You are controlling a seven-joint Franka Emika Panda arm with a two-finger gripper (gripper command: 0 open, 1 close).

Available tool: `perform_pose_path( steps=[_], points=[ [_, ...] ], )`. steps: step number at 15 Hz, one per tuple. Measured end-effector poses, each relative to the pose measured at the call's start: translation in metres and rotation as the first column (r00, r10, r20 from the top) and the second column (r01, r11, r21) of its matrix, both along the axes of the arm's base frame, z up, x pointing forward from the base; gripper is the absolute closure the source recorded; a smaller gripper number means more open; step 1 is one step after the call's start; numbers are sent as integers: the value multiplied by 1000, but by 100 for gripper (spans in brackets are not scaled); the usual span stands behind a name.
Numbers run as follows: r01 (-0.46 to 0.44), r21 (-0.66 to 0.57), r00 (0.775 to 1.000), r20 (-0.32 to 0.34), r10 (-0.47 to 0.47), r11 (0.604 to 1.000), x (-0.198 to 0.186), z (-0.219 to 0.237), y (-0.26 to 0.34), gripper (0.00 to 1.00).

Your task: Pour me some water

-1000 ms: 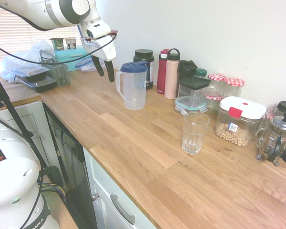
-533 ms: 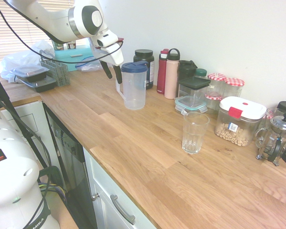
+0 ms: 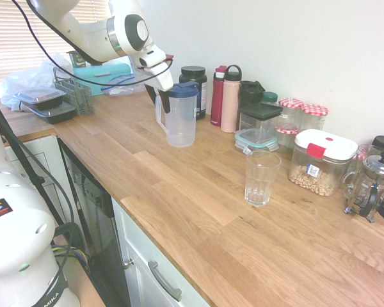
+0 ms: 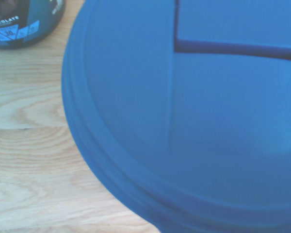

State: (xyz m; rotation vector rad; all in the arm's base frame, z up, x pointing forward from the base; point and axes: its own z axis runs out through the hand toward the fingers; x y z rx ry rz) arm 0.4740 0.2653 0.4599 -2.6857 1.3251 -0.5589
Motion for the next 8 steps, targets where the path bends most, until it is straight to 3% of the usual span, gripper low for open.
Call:
perform_pose_path(
  steps=[8],
  points=[
    [-17, 2, 1000, -2, 17, 1000, 0, -5, 5, 100]
  ],
)
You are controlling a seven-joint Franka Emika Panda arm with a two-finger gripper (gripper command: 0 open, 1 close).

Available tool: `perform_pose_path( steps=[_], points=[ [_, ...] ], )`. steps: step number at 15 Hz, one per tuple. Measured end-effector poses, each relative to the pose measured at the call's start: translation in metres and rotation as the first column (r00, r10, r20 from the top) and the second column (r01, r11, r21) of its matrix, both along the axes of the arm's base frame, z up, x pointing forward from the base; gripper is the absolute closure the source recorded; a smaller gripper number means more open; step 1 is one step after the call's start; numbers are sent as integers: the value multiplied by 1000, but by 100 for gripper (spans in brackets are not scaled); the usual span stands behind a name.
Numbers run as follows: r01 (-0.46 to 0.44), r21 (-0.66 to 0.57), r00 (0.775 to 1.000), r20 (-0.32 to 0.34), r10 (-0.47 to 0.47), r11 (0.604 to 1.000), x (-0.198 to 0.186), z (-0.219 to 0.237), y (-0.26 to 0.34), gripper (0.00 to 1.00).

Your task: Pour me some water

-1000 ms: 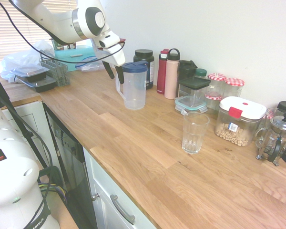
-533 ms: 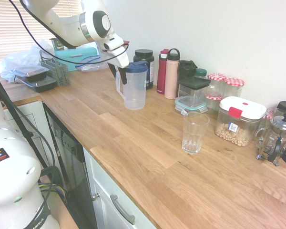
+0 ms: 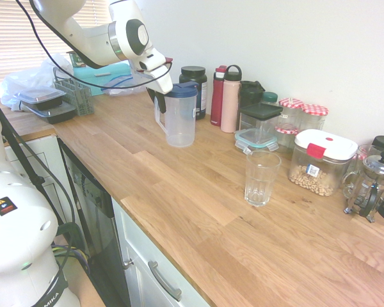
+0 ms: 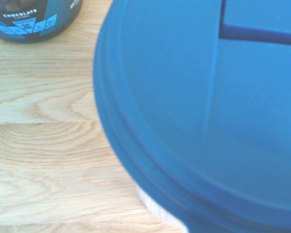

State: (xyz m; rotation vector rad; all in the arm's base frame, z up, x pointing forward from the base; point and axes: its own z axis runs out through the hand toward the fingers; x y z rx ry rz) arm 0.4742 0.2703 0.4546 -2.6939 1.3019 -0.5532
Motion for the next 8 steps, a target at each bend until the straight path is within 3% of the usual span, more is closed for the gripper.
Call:
perform_pose_path(
  steps=[4, 8],
  points=[
    [12, 10, 1000, -4, -12, 1000, 3, 4, -8, 100],
    [-9, 43, 1000, -5, 9, 999, -25, 47, -31, 100]
  ],
)
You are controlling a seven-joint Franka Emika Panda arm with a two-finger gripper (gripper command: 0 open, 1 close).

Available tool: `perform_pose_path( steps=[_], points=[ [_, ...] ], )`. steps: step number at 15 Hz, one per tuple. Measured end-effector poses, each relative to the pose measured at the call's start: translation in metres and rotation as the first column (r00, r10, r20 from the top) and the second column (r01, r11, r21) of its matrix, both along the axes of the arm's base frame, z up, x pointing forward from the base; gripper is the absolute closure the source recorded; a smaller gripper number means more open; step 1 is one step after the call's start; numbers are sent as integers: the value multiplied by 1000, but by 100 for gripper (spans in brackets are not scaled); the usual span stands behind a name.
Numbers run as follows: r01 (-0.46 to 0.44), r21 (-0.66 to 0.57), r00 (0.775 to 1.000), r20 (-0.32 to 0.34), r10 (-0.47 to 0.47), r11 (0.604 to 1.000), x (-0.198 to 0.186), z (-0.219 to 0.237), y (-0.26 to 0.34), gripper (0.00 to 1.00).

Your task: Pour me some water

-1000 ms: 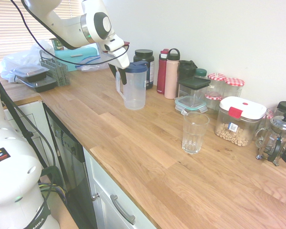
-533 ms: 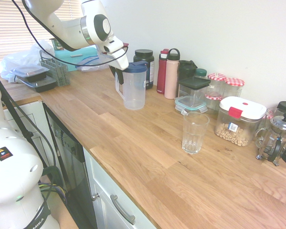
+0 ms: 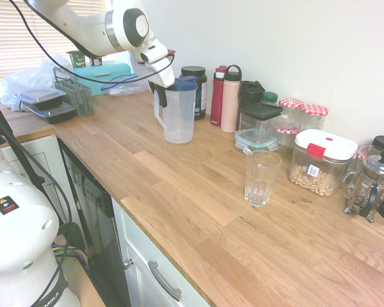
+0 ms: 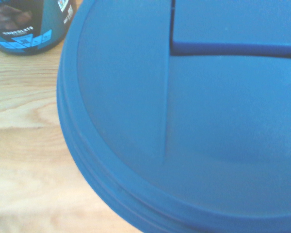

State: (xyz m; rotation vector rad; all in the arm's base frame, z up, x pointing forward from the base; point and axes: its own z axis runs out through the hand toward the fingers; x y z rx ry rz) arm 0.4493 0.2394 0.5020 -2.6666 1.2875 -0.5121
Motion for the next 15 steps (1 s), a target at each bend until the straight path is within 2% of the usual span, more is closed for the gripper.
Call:
perform_pose_path(
  steps=[2, 4, 6, 10, 13, 15],
  points=[
    [-60, -4, 998, -15, 60, 998, -28, 24, -24, 100],
    [-162, -16, 987, -26, 161, 987, -56, 39, -58, 100],
    [-275, -26, 961, -20, 274, 961, -81, 52, -101, 100],
    [-415, 14, 909, -40, 415, 910, -121, 54, -205, 100],
    [-468, 56, 880, -61, 471, 882, -135, 42, -270, 100],
    [-466, 69, 881, -58, 470, 882, -142, 37, -302, 100]
  ],
)
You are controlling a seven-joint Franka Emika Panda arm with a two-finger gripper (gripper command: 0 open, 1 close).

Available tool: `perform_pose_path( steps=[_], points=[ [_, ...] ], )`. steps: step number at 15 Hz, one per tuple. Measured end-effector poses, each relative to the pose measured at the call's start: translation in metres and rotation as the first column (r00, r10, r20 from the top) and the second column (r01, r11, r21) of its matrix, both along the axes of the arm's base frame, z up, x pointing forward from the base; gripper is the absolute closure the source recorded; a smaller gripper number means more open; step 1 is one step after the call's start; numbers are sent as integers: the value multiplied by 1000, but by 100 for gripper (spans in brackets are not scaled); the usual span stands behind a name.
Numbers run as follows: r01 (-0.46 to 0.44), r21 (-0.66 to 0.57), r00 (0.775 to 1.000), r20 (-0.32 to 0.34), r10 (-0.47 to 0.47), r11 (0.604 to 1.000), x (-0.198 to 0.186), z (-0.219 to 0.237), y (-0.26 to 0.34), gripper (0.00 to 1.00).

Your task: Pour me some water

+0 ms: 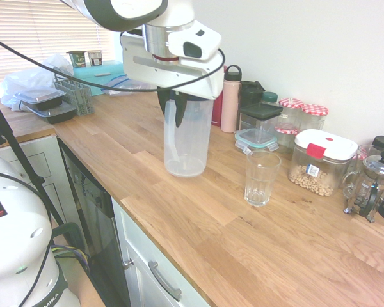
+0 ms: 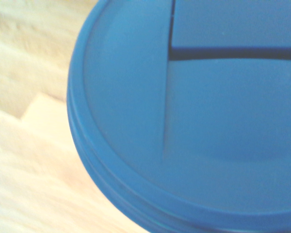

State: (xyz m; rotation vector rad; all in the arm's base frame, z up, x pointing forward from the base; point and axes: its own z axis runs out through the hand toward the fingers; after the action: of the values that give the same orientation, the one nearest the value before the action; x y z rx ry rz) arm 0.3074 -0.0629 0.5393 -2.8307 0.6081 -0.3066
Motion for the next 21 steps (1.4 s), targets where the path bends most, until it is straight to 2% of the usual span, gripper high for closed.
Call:
perform_pose_path(
  steps=[3, 7, 11, 13, 16, 19, 21],
  points=[
    [5, 9, 1000, 1, -5, 1000, -13, -4, -41, 100],
    [-37, 20, 999, 13, 36, 999, -33, -11, -91, 100],
    [-74, -30, 997, 0, 74, 997, -45, -12, -143, 100],
    [-110, -67, 993, -35, 108, 992, -43, -9, -157, 100],
    [-126, -151, 989, -100, 112, 980, -31, 10, -181, 100],
    [-159, -281, 971, -219, 98, 947, 4, 23, -198, 100],
    [-197, -358, 948, -306, 85, 913, 33, 32, -195, 100]
  ],
)
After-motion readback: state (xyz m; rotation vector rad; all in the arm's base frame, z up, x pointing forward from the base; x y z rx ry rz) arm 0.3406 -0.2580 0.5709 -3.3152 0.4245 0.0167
